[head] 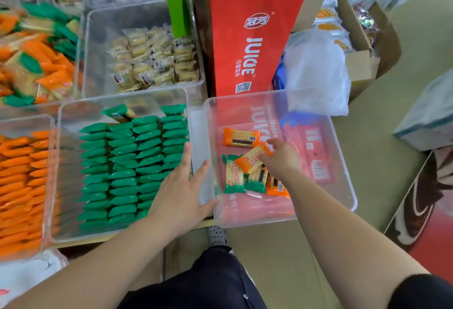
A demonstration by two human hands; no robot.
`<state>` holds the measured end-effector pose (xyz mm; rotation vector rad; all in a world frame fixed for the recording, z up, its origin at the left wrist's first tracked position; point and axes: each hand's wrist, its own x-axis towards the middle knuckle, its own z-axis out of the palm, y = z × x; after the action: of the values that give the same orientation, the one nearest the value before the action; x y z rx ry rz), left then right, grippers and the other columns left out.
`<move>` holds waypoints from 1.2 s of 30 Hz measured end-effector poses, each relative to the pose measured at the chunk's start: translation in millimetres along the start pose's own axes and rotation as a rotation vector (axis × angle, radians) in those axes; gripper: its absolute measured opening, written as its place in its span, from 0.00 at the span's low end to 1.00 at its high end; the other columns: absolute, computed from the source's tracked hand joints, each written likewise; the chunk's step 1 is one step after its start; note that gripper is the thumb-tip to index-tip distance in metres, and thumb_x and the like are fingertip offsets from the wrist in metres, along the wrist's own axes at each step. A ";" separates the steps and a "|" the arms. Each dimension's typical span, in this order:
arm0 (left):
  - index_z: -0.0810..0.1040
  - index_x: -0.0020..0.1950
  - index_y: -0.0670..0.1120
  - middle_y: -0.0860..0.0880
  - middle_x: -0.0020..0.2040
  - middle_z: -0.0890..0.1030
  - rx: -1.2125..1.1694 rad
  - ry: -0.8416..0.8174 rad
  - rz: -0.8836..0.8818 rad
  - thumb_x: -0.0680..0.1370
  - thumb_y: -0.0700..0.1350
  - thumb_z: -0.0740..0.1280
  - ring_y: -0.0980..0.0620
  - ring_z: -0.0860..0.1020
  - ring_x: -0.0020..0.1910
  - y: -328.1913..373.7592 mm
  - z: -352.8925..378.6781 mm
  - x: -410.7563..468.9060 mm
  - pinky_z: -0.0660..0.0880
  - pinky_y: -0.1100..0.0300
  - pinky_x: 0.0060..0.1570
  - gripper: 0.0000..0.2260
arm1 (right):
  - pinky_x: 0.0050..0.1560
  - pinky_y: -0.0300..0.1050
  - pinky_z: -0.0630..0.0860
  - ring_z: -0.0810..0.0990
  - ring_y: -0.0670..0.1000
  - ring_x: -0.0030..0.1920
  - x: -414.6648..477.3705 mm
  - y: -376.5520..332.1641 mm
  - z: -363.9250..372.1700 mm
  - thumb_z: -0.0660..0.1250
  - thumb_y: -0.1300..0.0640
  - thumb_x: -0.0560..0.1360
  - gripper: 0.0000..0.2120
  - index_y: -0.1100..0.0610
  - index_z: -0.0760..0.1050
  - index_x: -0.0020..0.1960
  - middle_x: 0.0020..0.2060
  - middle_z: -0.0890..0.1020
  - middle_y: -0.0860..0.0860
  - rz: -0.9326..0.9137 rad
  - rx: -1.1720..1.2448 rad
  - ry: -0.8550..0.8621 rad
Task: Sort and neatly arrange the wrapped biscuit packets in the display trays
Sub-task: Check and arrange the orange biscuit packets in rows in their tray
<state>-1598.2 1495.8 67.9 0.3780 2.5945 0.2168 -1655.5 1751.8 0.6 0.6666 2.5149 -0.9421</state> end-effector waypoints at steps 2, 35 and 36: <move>0.43 0.82 0.58 0.47 0.76 0.22 -0.008 0.010 0.027 0.76 0.71 0.59 0.42 0.52 0.80 -5.9 -1.4 -2.9 0.57 0.47 0.77 0.41 | 0.45 0.42 0.69 0.77 0.51 0.47 -10.1 -13.5 -1.2 0.69 0.50 0.76 0.23 0.50 0.73 0.70 0.68 0.73 0.52 -0.032 -0.056 0.063; 0.83 0.62 0.49 0.49 0.63 0.81 -0.373 0.606 -0.288 0.80 0.58 0.57 0.44 0.74 0.67 -471.9 71.4 -277.7 0.70 0.47 0.67 0.22 | 0.63 0.55 0.74 0.75 0.57 0.66 -267.1 -425.2 363.7 0.67 0.49 0.79 0.18 0.55 0.78 0.67 0.65 0.78 0.55 -0.901 -0.521 -0.268; 0.84 0.61 0.49 0.49 0.62 0.82 -0.418 0.653 -0.305 0.81 0.56 0.56 0.44 0.75 0.67 -470.8 74.2 -275.4 0.69 0.49 0.67 0.21 | 0.62 0.55 0.74 0.75 0.58 0.65 -261.0 -435.5 371.5 0.67 0.48 0.79 0.18 0.54 0.78 0.67 0.64 0.78 0.55 -0.922 -0.555 -0.258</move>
<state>-1437.1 971.2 26.1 -0.2907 3.0684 0.8765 -1615.5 1130.1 87.9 -0.7894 2.6188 -0.4501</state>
